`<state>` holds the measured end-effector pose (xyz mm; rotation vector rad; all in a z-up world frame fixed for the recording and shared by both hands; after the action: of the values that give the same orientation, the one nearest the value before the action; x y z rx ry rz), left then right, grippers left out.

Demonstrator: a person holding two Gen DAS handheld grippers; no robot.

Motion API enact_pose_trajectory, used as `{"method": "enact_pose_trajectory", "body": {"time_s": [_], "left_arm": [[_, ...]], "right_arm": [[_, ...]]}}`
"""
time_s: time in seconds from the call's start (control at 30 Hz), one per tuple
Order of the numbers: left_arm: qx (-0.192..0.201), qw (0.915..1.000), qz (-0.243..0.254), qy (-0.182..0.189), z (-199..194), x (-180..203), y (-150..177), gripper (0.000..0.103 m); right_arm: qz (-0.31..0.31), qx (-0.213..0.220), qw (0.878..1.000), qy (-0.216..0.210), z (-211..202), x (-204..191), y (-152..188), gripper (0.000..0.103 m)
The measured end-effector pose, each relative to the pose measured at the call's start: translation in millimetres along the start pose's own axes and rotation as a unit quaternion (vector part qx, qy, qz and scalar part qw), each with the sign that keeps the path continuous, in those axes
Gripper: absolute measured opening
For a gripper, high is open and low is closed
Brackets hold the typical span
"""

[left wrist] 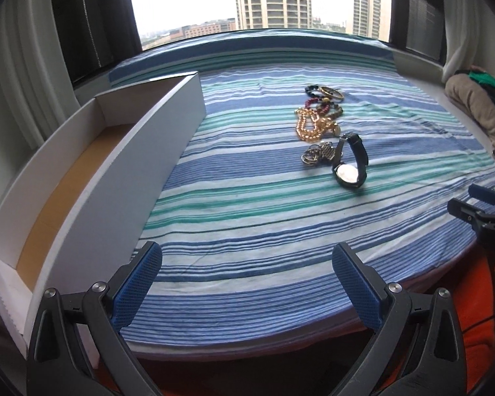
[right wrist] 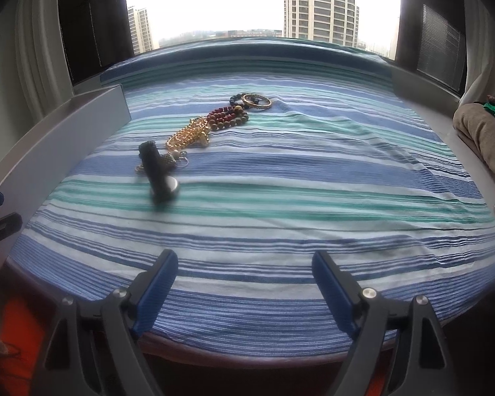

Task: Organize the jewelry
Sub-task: 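Lower the left tool onto the black-strap watch and grasp it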

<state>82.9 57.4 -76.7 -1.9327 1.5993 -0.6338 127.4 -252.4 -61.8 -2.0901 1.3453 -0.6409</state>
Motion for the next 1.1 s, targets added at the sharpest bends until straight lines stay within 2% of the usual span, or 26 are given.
{"method": "enact_pose_trajectory", "body": {"time_s": [0.17, 0.6, 0.9, 1.1], "left_arm": [[0.005, 1.0, 0.005, -0.002, 1, 5, 0, 0.103], [-0.014, 0.9999, -0.008, -0.001, 8, 6, 0, 0.103], [-0.011, 0.9998, -0.016, -0.002, 6, 5, -5, 0.103], [-0.025, 0.9996, -0.016, 0.006, 12, 13, -1, 0.103]], "right_arm": [[-0.002, 0.001, 1.0, -0.003, 1, -3, 0, 0.085], [0.001, -0.006, 1.0, -0.013, 3, -5, 4, 0.085], [-0.003, 0.007, 1.0, -0.01, -6, -5, -1, 0.085], [-0.012, 0.011, 1.0, -0.004, -13, -8, -6, 0.085]]}}
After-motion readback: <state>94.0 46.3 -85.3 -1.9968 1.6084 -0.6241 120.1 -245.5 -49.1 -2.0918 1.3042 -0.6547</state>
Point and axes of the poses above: each gripper's, at about its wrist camera, not at the fingertips, and z roughly the way its jaws point, x to its right, y to its underside, the point moved 6 cm from there along z, roughly the way its jaws point, and after that the axes turned 8 degrees about -z, right-handed, at the moved point
